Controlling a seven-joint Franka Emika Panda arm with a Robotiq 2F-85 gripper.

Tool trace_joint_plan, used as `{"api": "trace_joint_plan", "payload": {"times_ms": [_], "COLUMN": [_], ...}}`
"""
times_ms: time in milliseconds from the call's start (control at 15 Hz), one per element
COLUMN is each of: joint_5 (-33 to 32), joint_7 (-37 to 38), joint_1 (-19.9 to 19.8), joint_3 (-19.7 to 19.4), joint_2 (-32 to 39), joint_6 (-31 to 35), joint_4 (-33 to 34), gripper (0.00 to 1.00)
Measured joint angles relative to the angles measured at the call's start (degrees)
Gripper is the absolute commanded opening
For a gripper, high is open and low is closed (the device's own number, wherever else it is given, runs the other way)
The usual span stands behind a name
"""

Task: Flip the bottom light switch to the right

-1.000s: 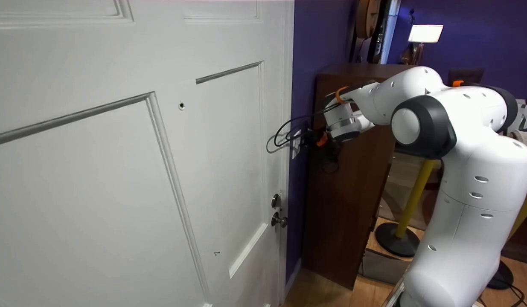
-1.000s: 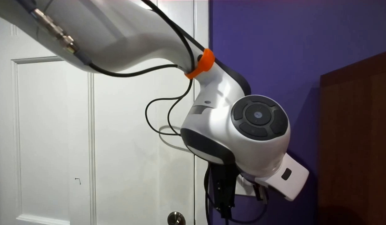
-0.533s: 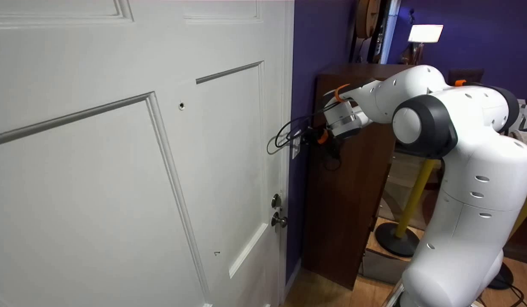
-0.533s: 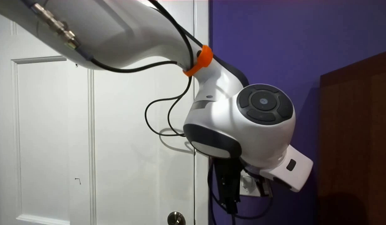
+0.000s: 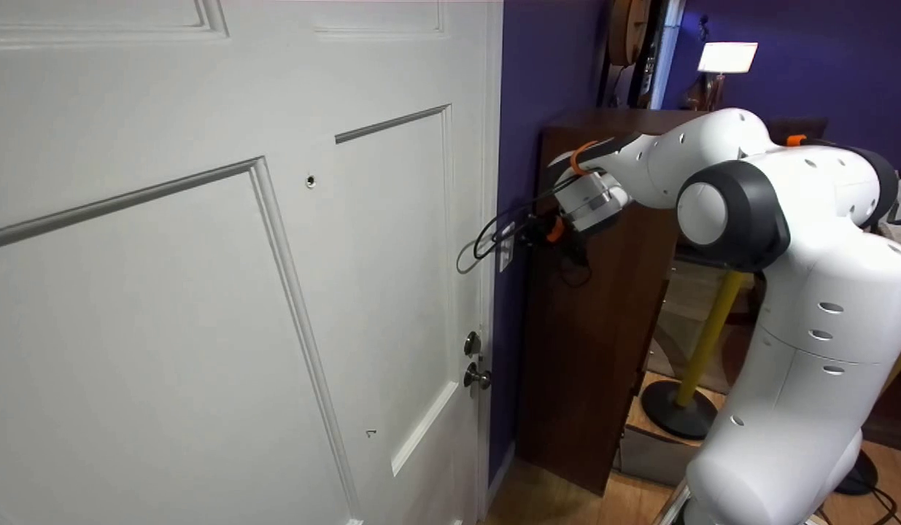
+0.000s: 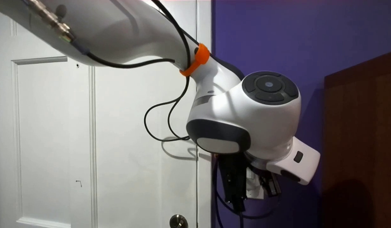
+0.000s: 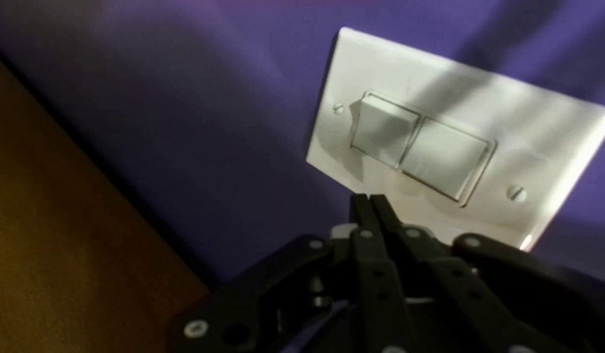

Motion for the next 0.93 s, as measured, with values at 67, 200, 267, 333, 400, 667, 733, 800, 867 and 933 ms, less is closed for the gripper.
{"api": "trace_joint_plan", "payload": {"times_ms": [67,200,267,333,400,667,733,800,867,933], "joint_5": [-1.13,-3.3,-4.39,-5.65,-6.98,-14.45,-16.42,-18.31,-19.99,-21.44], "joint_7": [0.58,1.73,2.33,3.03,3.79,7.8,8.73,9.68,10.42,10.8], "joint_1": [-0.12,-0.29,-0.33,-0.36,-0.39,-0.67,-0.83,-1.01,-1.18,-1.35], "joint_3": [0.01,0.01,0.01,0.01,0.01,0.01,0.01,0.0,0.0,0.0], "joint_2": [-0.38,-1.27,-1.79,-2.34,-2.82,-4.79,-5.36,-5.9,-6.56,-7.28], "joint_6": [0.0,0.0,0.01,0.01,0.0,-0.11,-0.27,-0.41,-0.44,-0.44], "joint_4": [-0.03,-0.19,-0.36,-0.59,-0.76,-1.86,-2.32,-2.69,-3.11,-3.6], "gripper": [0.37,0.51,0.57,0.65,0.71,0.98,1.0,1.0,1.0,1.0]}}
